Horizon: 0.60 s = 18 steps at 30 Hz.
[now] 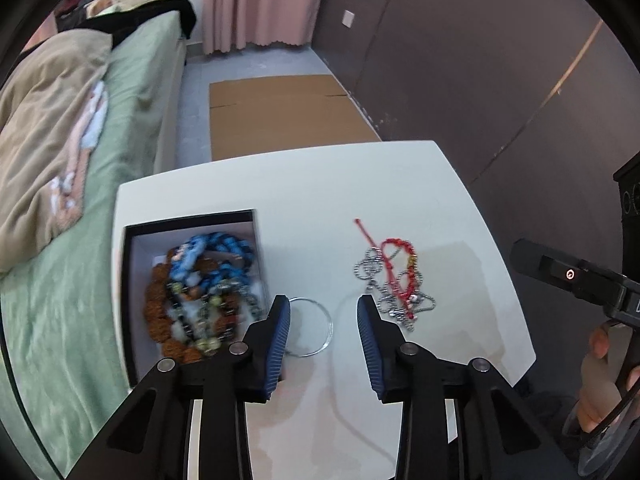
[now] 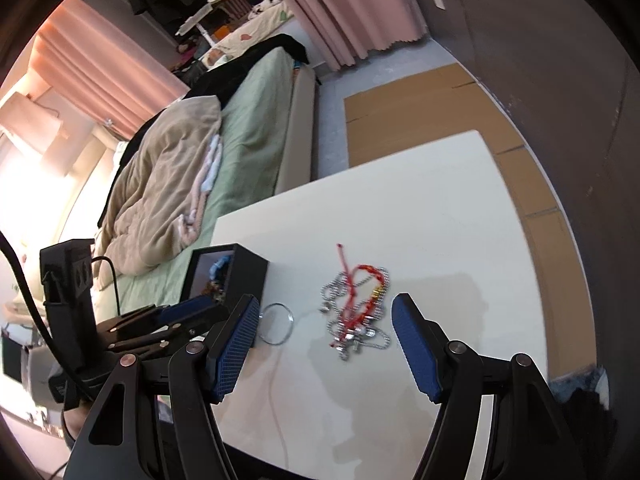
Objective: Organize jewelry
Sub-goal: 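Move the right tool over the red bead bracelet tangled with chains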
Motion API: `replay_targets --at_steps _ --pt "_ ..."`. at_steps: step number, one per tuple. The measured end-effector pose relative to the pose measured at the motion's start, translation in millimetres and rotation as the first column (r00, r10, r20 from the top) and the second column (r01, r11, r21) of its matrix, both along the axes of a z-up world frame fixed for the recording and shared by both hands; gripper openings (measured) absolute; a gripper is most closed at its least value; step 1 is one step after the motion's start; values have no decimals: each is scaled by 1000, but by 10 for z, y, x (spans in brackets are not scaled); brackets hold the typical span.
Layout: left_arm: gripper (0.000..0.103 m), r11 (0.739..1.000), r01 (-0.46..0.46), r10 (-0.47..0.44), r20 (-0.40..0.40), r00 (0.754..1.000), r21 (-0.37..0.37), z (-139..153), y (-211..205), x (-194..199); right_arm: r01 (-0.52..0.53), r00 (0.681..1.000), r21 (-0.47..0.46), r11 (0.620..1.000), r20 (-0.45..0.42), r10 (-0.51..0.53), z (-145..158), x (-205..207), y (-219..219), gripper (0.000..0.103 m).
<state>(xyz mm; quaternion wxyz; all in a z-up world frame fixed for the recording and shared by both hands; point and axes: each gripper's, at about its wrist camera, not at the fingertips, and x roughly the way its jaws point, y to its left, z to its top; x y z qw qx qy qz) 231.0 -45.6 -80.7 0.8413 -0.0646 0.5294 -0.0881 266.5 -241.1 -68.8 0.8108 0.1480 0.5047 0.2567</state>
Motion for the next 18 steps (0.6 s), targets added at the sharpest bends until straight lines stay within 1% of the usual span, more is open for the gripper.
replay_targets --at_steps 3,6,11,14,18 --pt "36 1000 21 -21 -11 1000 12 -32 -137 64 17 1000 7 1000 -21 -17 -43 8 -119 69" --pt "31 999 38 -37 -35 999 22 -107 -260 143 33 998 12 999 -56 -32 -128 17 -256 69" --pt "28 998 54 -51 -71 996 40 -261 -443 272 55 995 2 998 -84 -55 -237 42 -410 69" --pt "23 997 63 -58 -97 994 50 -362 -524 337 58 995 3 998 -87 -58 -258 46 -464 69" --pt "20 996 58 -50 -121 991 67 -493 -587 401 62 994 17 998 -91 -60 -270 58 -525 69"
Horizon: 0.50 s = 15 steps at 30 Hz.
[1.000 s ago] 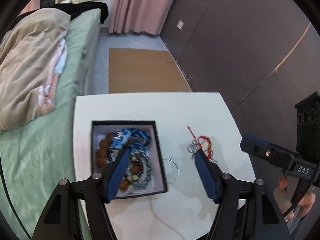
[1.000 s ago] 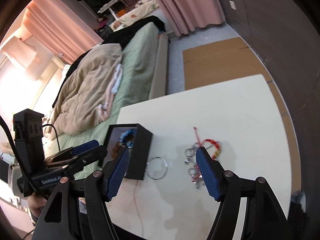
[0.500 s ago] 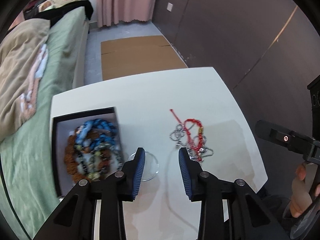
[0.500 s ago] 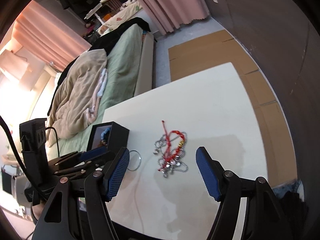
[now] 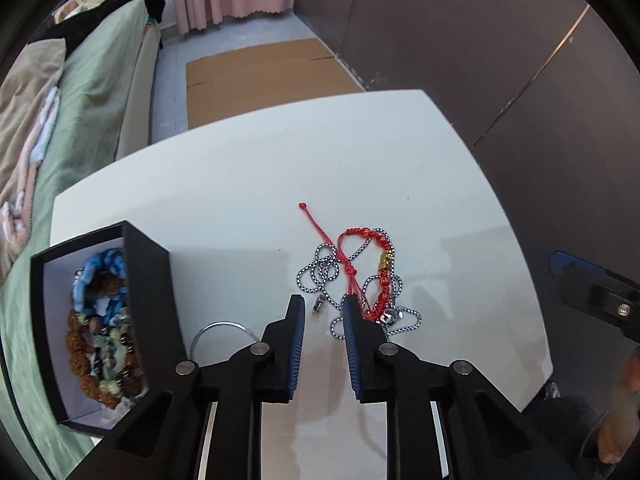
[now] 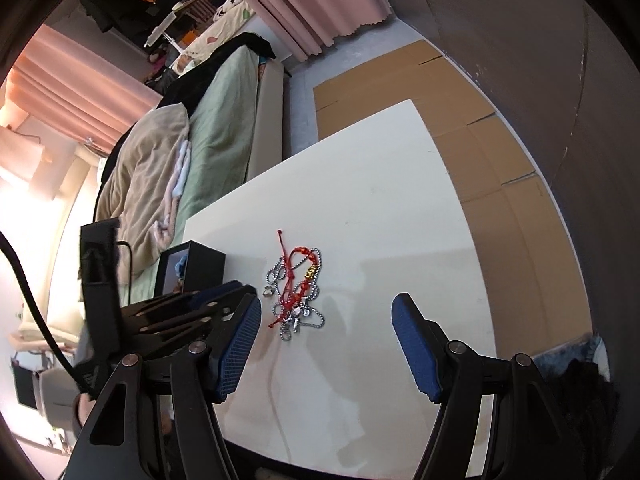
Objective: Organize jewelry
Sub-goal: 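Move the right tool over the red bead bracelet tangled with chains, then grasp the red bead bracelet with the right tool and lift it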
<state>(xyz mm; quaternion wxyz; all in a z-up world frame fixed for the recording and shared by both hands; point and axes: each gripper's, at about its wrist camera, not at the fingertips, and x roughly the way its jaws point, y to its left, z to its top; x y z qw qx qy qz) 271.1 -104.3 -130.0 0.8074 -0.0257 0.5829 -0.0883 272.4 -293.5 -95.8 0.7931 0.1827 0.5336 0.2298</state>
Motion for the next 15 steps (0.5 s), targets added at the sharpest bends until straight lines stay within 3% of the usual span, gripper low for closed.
replay_targets --at_steps 8,9,10,12,15 --pt "19 999 -12 12 -21 1000 37 -173 -40 84 6 1000 17 1000 -7 -6 -17 40 3 69" --pt "16 999 -13 14 -24 1000 34 -194 -41 89 3 1000 16 1000 -7 -3 -24 42 3 69" --pt "4 999 -13 14 -30 999 32 -224 -33 93 0 1000 12 1000 -10 0 -32 53 30 69" --pt "4 999 -20 21 -21 1000 27 -223 -13 82 -1 1000 6 1000 -14 2 -51 76 84 69" --pt "3 1000 -14 14 -1 1000 13 -150 35 55 -17 1000 -3 1000 -26 17 -100 121 205 60"
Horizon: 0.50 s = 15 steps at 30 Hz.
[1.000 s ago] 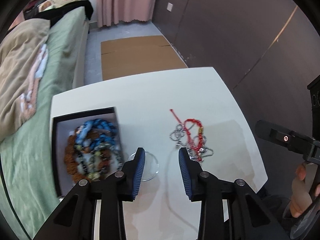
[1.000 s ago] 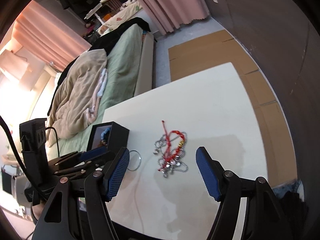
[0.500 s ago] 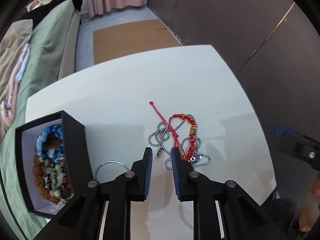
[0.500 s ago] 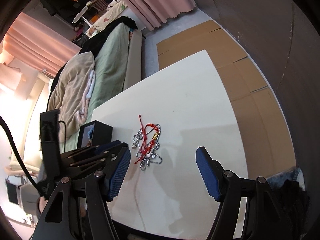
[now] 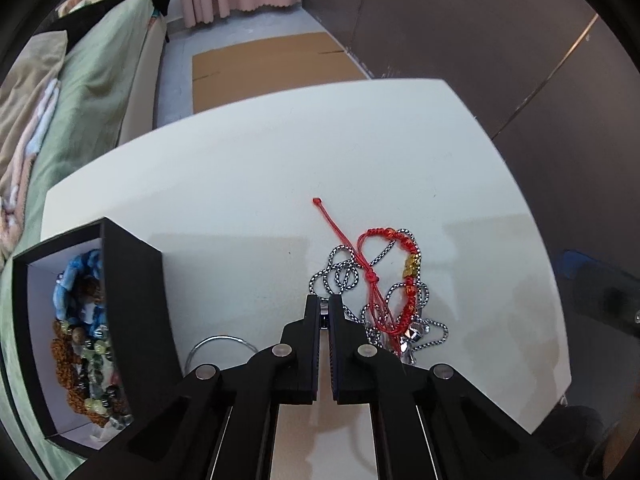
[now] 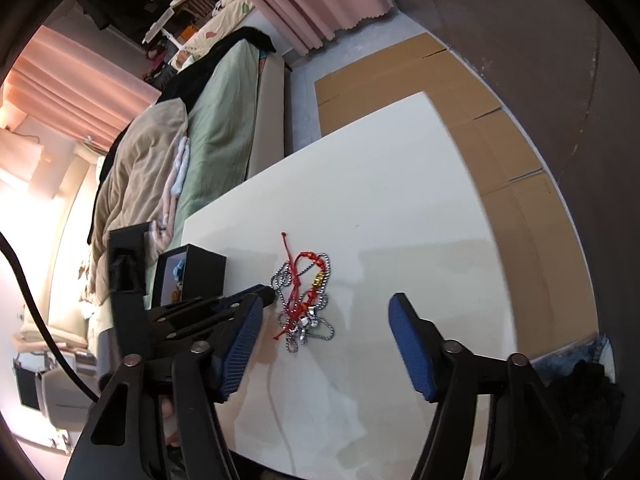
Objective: Organize jewelry
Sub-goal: 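Grasp the red bead bracelet with the right tool and lift it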
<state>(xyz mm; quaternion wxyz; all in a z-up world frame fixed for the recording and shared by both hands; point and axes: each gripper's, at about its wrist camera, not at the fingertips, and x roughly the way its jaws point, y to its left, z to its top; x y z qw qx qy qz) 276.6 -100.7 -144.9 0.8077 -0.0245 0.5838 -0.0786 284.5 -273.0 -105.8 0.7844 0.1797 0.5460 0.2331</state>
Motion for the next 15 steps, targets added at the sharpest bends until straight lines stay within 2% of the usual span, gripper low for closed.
replay_targets --at_steps 3,5,7,15 --pt "3 1000 4 -3 22 1000 -13 116 67 -32 -19 1000 -16 1000 -18 19 -71 52 161 48" --pt "3 1000 1 0 32 999 -23 189 127 -52 -29 999 -23 999 -31 29 -121 91 255 34" --pt "3 1000 -4 5 42 999 -30 258 198 -77 -38 998 -24 999 -41 37 -157 129 326 24" --pt "3 998 -27 31 78 996 -54 465 497 -188 -41 997 -80 996 -68 35 -303 264 557 23"
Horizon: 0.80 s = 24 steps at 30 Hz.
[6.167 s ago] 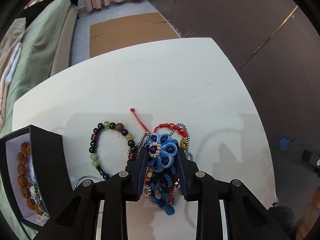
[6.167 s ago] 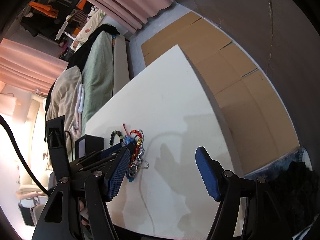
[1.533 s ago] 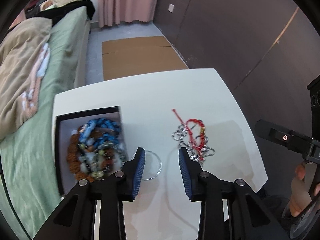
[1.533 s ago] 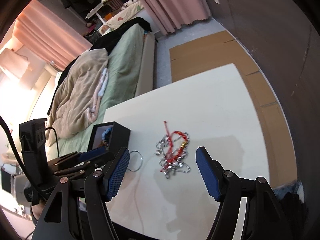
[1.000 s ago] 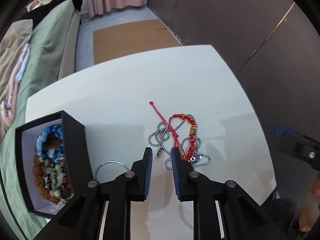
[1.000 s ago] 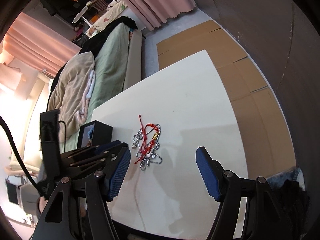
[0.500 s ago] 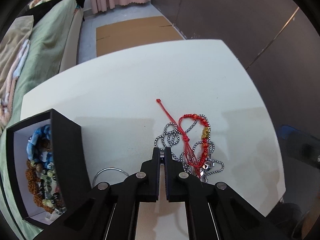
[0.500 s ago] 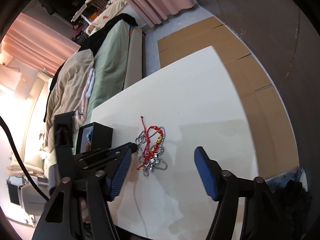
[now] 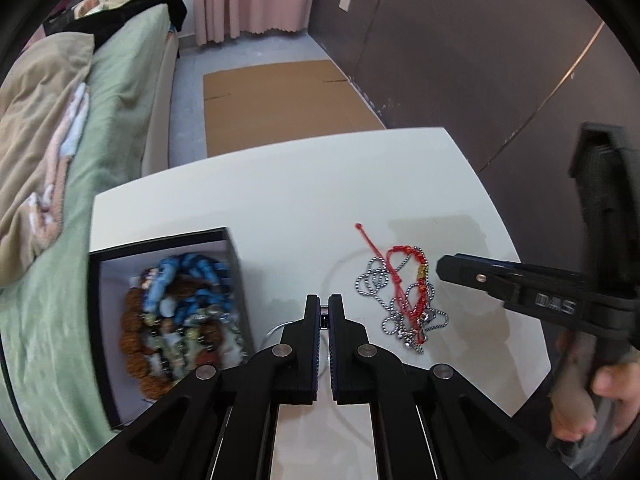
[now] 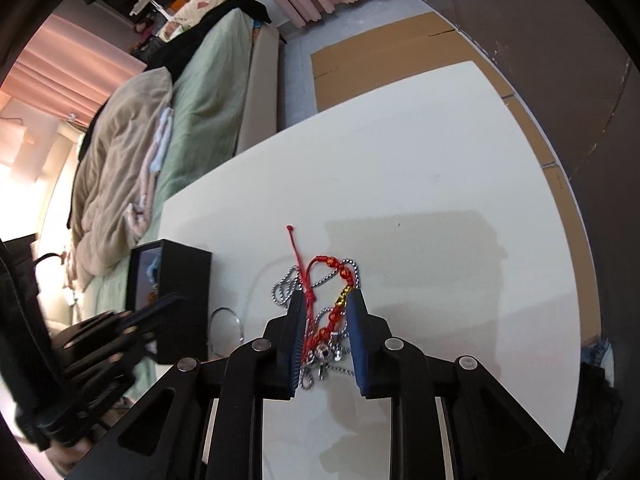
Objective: Organize jewelry
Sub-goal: 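Grasp the red bead bracelet with the right tool and lift it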
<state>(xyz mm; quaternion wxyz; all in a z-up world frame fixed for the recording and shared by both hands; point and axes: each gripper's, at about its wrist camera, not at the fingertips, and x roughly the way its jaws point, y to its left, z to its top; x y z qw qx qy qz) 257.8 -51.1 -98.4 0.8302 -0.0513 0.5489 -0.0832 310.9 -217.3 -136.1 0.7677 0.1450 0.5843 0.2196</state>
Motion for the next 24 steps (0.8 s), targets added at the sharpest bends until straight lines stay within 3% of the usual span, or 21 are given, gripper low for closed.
replay_targets --at_steps 13,24 --pt "3 999 -45 46 27 999 -21 99 375 -112 -20 1000 -98 995 8 21 -94 88 195 20" --pt "3 999 -48 48 31 998 -27 111 415 -114 -41 999 -100 994 -1 41 -89 115 168 20"
